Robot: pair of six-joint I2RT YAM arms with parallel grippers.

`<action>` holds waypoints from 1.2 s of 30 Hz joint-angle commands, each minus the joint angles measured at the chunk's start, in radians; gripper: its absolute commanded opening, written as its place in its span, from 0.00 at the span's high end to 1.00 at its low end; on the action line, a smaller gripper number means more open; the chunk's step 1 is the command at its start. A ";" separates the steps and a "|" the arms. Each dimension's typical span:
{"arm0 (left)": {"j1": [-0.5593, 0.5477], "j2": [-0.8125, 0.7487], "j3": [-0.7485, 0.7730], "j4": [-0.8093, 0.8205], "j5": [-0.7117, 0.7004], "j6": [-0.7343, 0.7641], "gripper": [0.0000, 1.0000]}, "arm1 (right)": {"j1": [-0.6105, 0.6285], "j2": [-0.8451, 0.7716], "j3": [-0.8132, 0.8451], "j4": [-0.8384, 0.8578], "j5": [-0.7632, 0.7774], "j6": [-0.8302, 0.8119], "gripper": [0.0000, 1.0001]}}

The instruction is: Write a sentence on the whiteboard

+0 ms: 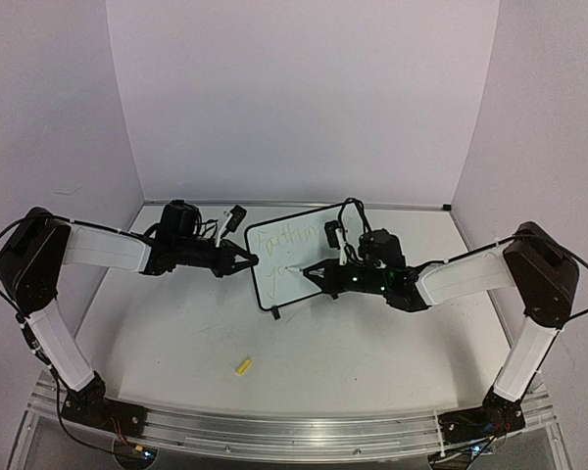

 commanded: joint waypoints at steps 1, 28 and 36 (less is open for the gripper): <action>-0.005 -0.009 0.036 -0.027 -0.011 0.018 1.00 | 0.000 0.018 -0.007 0.021 0.035 0.013 1.00; -0.008 -0.007 0.039 -0.029 -0.008 0.016 1.00 | 0.001 -0.084 -0.016 0.014 0.118 0.017 1.00; -0.008 -0.006 0.039 -0.028 -0.007 0.016 1.00 | 0.000 -0.049 -0.030 0.013 0.098 0.023 1.00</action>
